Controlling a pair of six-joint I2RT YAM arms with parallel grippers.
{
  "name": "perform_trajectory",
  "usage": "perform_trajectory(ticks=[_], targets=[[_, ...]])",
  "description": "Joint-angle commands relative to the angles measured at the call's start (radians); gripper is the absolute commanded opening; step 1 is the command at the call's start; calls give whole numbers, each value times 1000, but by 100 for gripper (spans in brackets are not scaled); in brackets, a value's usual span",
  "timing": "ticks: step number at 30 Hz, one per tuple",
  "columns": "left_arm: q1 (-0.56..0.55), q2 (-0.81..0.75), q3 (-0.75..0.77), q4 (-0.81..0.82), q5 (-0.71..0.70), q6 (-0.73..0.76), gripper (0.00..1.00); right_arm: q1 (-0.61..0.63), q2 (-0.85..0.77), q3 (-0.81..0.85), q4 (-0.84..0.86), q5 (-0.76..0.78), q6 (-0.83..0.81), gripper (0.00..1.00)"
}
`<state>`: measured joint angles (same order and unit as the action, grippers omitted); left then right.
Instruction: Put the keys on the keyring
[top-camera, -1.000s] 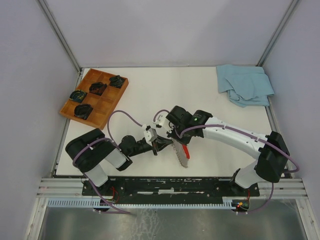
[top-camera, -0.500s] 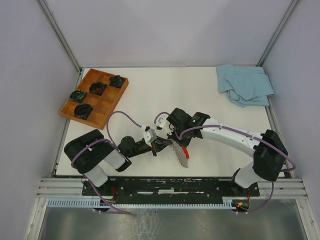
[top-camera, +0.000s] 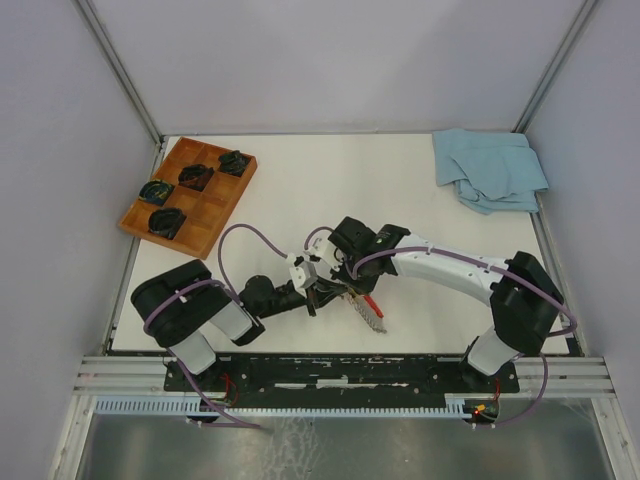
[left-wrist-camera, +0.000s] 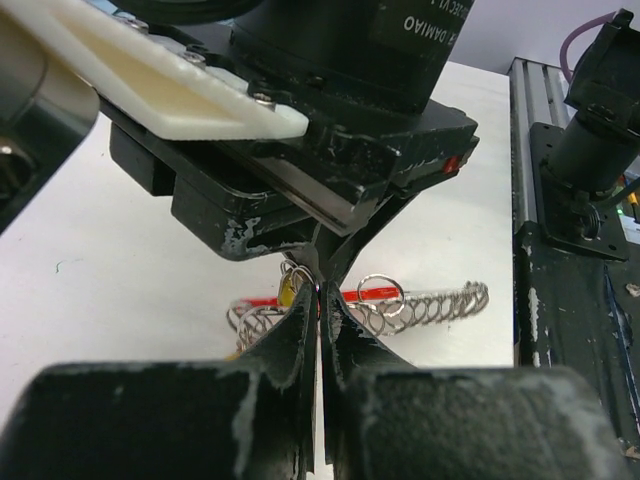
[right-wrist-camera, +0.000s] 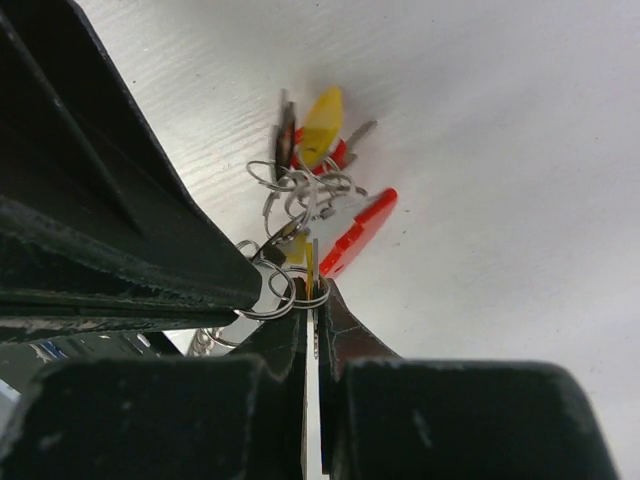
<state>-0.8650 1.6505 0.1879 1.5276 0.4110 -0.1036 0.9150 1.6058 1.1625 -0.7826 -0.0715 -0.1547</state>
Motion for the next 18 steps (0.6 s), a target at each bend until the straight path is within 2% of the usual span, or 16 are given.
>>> perform_trajectory(ticks=[1, 12, 17, 18], targets=[[-18, -6, 3, 202, -4, 22, 3, -12, -16, -3, 44, 22, -18, 1], [-17, -12, -47, 201, -57, 61, 3, -40, -136, -6, -25, 72, -33, 1], [-17, 22, -23, 202, -44, 44, 3, -29, -194, 4, 10, -19, -35, 1], [-16, 26, -17, 203, -39, 37, 6, -24, -198, 6, 15, -29, -32, 1]])
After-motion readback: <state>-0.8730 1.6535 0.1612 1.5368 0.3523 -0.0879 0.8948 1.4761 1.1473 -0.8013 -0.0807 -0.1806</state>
